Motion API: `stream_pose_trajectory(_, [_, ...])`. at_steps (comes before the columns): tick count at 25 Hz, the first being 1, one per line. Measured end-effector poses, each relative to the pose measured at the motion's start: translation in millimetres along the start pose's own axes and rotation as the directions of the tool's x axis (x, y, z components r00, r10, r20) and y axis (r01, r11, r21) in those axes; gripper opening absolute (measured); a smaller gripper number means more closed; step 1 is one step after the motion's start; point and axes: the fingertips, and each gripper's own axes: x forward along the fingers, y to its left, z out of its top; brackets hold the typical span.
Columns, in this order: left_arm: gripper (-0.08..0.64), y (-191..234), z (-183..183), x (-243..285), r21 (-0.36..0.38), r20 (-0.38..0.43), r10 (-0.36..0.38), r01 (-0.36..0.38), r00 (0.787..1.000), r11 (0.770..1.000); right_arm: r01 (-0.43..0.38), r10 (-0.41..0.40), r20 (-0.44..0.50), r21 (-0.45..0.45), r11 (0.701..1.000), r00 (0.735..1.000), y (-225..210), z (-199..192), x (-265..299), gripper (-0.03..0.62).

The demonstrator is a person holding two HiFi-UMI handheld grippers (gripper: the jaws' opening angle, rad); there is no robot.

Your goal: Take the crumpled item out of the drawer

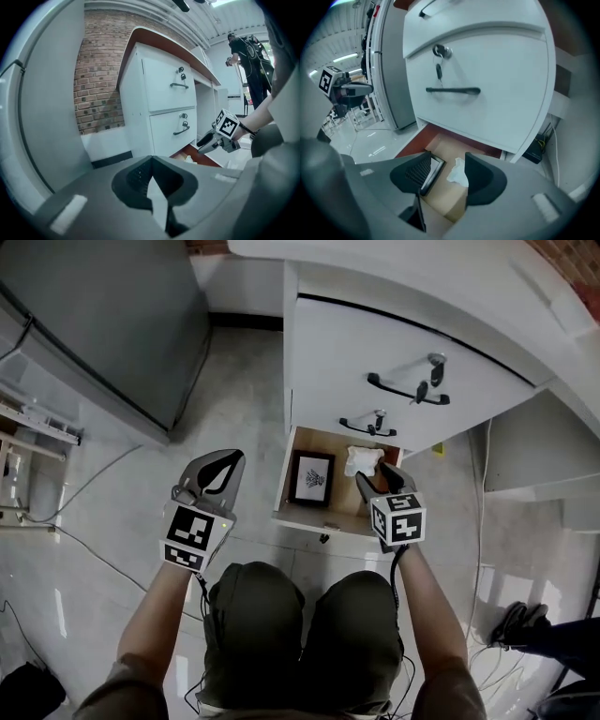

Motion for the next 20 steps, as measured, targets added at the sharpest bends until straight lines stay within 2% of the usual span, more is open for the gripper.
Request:
stream_pose_trajectory(4, [0.002, -4, -19, 20, 0.023, 0.006, 0.003, -0.003, 1.0, 1.0, 0.077, -0.075, -0.055, 0.025, 0.997, 0.996, -17, -24, 34, 0.25])
stream_pose_trajectory(8, [0.002, -8, -35, 35, 0.001, 0.012, -0.001, 0.001, 1.0, 1.0, 0.101, -0.092, -0.097, 0.09, 0.991, 0.991, -25, -39, 62, 0.244])
stream_pose_trajectory(11, [0.002, -10, -46, 45, 0.02, -0.008, 0.006, -0.006, 1.0, 1.0, 0.125, -0.108, -0.146, 0.112, 0.986, 0.983, -30, -51, 79, 0.244])
stream_pose_trajectory(14, [0.002, -11, -54, 52, 0.04, -0.022, -0.001, 0.002, 1.0, 0.999, 0.178, -0.158, -0.195, 0.09, 0.98, 0.968, -36, -58, 92, 0.244])
stream_pose_trajectory(17, [0.0, -9, -60, 59, 0.036, -0.03, -0.004, 0.005, 1.0, 0.999, 0.218, -0.205, -0.2, 0.049, 0.975, 0.958, -40, -53, 103, 0.236])
stream_pose_trajectory(20, [0.002, -11, -63, 63, 0.025, -0.034, -0.013, 0.013, 0.999, 1.0, 0.232, -0.199, -0.22, 0.133, 0.964, 0.955, -39, -57, 106, 0.229])
